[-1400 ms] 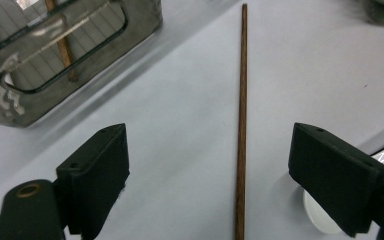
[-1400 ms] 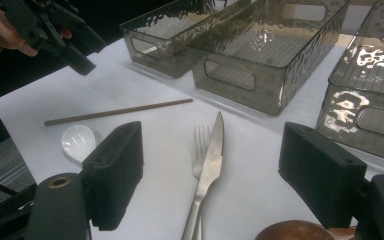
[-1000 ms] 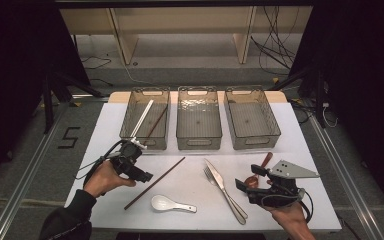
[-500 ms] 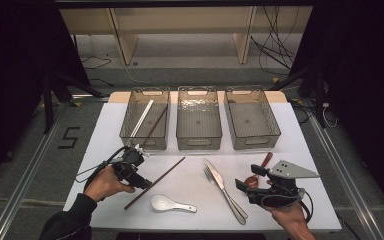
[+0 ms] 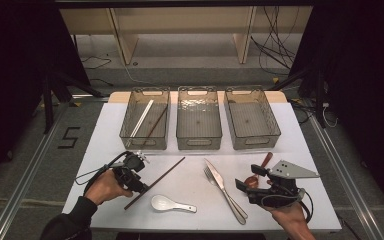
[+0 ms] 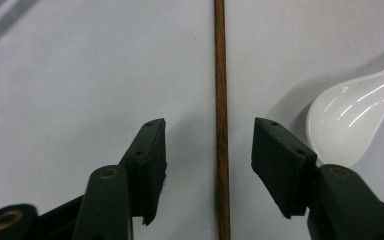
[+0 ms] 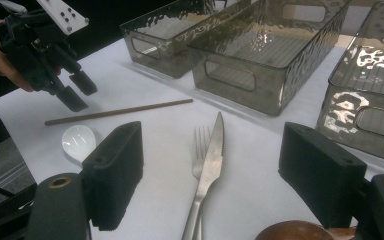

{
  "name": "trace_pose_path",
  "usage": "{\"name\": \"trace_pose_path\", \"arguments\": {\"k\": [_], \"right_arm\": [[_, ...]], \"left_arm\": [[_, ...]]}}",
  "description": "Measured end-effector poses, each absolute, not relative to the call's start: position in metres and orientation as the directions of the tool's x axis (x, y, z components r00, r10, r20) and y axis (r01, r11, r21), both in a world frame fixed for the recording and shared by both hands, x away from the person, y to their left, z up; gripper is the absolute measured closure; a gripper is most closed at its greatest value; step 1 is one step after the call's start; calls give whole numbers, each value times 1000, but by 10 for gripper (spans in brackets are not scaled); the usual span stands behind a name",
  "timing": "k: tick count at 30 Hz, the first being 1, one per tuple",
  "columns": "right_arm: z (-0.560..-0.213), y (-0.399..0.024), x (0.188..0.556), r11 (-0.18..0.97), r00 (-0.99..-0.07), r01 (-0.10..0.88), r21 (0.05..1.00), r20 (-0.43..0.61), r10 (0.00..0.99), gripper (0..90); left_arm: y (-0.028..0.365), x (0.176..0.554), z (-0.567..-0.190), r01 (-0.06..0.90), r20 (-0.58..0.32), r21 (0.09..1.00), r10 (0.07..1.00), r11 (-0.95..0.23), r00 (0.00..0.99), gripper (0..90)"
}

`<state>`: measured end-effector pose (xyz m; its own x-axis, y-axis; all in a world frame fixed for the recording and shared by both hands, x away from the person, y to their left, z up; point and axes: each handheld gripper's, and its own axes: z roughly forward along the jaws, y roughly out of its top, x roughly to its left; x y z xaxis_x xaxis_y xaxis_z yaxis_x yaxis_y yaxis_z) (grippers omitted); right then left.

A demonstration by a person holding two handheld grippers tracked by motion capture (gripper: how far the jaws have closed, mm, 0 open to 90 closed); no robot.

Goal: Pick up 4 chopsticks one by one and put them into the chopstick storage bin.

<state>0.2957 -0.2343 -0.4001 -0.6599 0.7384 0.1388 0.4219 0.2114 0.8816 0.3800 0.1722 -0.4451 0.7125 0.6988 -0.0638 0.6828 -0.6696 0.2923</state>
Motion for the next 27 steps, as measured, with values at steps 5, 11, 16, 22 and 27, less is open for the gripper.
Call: {"name": "trace_pose_path", "arguments": {"k": [5,11,16,22,27], "right_arm": [[-400,-234,296,214,-660,422,881,137,739,266],[-400,-234,296,216,-661,420,882,134,738,266],[-400,-234,296,217,-662,418,882,133,737,266],[-400,-234,296,215,-660,421,881,134,739,266],[-400,-234,296,213,-659,421,882,136,740,266]], "left_arm": [[170,378,-453,675,-75,255,682,-693,728,553],[170,379,-456,667,-80,251,672,-701,736,637],[168,379,-460,662,-75,243,667,-709,741,677],[169,380,-461,660,-71,259,667,-705,742,739],[167,378,-463,642,-56,252,651,-724,757,778]]}}
